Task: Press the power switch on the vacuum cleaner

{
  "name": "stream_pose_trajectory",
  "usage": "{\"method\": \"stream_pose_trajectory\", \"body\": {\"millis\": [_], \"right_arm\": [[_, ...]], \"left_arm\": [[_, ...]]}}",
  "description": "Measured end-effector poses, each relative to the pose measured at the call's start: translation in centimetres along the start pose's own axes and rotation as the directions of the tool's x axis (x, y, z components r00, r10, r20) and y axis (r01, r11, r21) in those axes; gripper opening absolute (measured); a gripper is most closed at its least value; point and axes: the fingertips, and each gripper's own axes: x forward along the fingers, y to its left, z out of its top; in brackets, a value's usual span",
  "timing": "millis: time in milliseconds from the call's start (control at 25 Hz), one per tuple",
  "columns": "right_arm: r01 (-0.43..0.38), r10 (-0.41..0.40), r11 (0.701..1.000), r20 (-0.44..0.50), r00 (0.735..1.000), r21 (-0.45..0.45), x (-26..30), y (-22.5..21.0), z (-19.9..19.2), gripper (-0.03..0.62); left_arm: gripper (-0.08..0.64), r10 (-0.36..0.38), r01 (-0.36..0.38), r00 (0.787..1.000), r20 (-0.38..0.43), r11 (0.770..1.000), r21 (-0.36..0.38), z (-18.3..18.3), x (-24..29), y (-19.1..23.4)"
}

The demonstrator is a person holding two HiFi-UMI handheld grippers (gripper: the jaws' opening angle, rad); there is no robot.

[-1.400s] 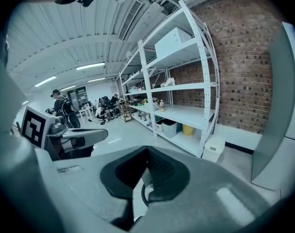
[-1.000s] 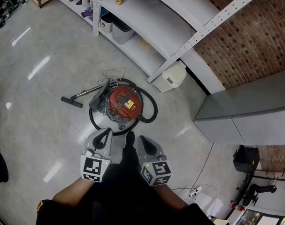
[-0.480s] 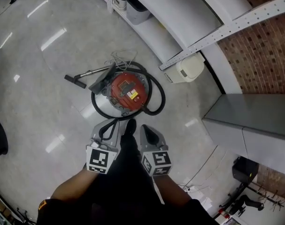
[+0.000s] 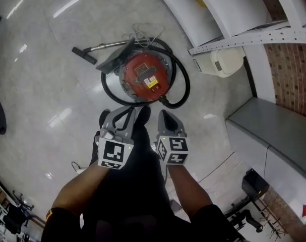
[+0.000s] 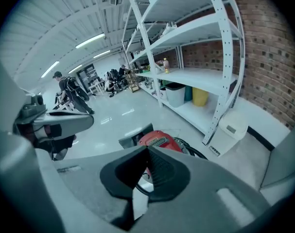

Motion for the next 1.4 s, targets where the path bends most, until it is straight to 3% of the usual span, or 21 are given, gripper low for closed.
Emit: {"method": "stream_pose_trajectory", "body": {"millis": [440, 1120, 1400], "right_arm": [[0.034, -0.036, 0.999, -0.106, 0.994, -0.017, 8.4, -4.3, -3.6, -0.008], [0.042, -0.039, 0.999, -0.225, 0.974, 0.009, 16.4, -7.2, -8.1, -0.009], [0.055, -0.05, 0.998, -0.276, 0.96, 0.013, 18.9, -8.0, -9.8, -0.009]], "left_arm": [[0.015, 0.02, -0.029, 0.995, -0.1, 0.996, -0.088, -6.0, 5.7, 0.6], [0.017, -0.047, 0.024, 0.975, -0.215, 0.994, -0.107, -11.8, 9.9, -0.7], [0.016, -0.039, 0.01, 0.968, -0.247, 0.993, -0.115, -13.4, 10.5, 0.2]]}}
